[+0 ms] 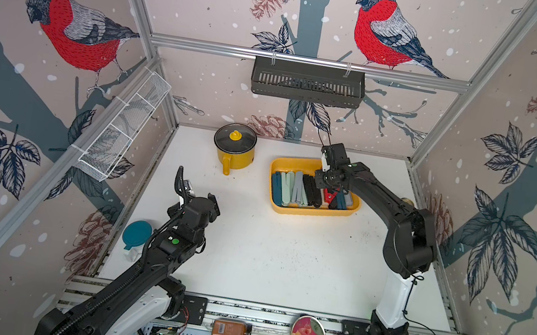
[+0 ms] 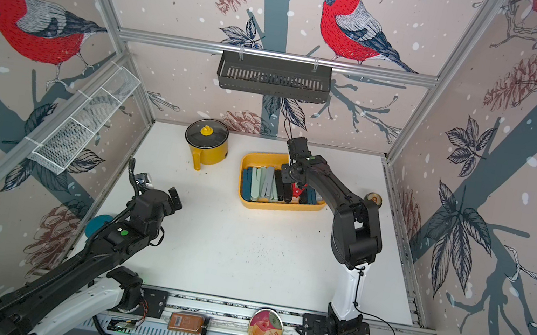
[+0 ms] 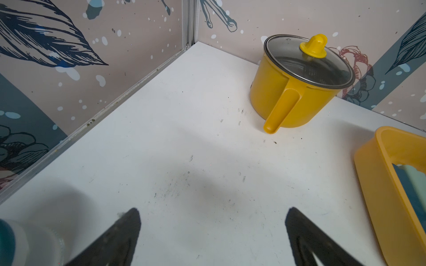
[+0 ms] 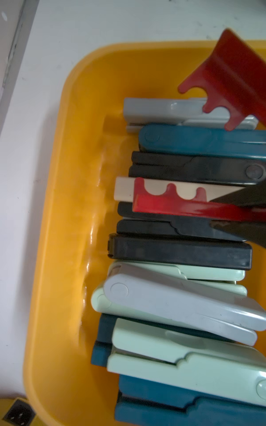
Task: Put the pruning pliers into the storage box
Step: Place the pruning pliers in the storage box.
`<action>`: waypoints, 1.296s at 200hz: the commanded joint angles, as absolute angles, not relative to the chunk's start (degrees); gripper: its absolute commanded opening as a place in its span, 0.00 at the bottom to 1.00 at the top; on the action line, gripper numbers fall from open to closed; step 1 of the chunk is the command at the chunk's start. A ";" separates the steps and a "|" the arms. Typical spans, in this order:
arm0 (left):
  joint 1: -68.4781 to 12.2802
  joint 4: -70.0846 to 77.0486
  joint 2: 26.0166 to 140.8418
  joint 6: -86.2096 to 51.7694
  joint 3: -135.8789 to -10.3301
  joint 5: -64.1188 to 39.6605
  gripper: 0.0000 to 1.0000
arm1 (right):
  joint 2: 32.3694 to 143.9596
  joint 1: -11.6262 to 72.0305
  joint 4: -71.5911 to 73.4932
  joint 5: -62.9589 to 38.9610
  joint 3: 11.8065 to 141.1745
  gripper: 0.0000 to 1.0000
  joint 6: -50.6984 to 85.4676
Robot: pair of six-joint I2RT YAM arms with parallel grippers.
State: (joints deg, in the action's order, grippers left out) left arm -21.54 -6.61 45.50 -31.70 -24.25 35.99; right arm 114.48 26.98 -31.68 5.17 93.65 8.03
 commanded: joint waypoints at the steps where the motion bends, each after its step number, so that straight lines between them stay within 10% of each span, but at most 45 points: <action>1: -21.27 -5.84 45.81 -32.86 -23.80 36.90 0.98 | 115.88 27.30 -32.48 3.83 94.40 0.03 4.40; 124: -20.83 -5.80 45.61 -32.86 -22.94 36.26 0.98 | 122.03 27.42 -34.10 5.02 96.67 0.08 3.43; 216: -20.76 -4.81 46.16 -33.73 -21.08 39.18 0.98 | 114.23 26.89 -34.16 5.62 94.90 0.57 7.82; 259: -20.66 -2.71 45.03 -30.73 -20.35 45.39 0.98 | 94.38 23.04 -14.64 12.99 71.69 1.00 6.49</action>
State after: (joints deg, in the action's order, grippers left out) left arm -20.84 -6.11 45.91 -32.58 -20.91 39.70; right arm 103.59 25.12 -27.99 7.01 83.50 7.38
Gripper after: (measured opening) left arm 0.979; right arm 0.970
